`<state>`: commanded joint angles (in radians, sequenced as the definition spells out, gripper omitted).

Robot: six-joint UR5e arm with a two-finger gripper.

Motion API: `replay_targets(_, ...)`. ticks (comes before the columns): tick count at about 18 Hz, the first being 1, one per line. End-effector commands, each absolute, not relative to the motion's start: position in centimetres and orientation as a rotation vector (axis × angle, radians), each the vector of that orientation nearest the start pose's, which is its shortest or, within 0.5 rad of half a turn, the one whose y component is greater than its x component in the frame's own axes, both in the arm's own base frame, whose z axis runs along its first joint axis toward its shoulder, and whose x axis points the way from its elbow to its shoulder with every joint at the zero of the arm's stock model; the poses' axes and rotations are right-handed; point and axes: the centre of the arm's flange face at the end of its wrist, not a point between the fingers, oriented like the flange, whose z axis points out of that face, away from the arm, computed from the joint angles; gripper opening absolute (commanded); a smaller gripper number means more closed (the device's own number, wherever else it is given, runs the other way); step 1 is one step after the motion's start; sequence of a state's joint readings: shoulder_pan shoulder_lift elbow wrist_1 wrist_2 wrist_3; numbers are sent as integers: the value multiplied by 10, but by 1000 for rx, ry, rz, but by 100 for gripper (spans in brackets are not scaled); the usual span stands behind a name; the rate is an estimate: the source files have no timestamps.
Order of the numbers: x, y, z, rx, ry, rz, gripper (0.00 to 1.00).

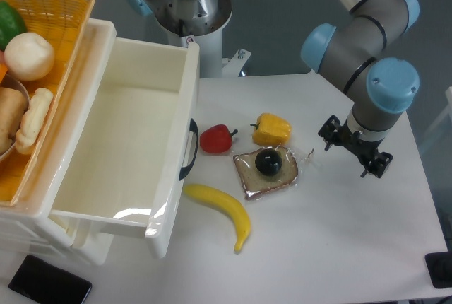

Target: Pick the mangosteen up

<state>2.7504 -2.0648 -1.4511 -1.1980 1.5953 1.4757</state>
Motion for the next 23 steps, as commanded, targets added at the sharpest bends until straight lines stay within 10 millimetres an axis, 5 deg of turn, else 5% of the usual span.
replay_targets(10, -549, 367, 274, -3088, 433, -78, 100)
replay_targets(16, -507, 355, 270, -3104, 325, -152, 100)
replay_targets(23, -453, 394, 255, -3048, 263, -266, 100)
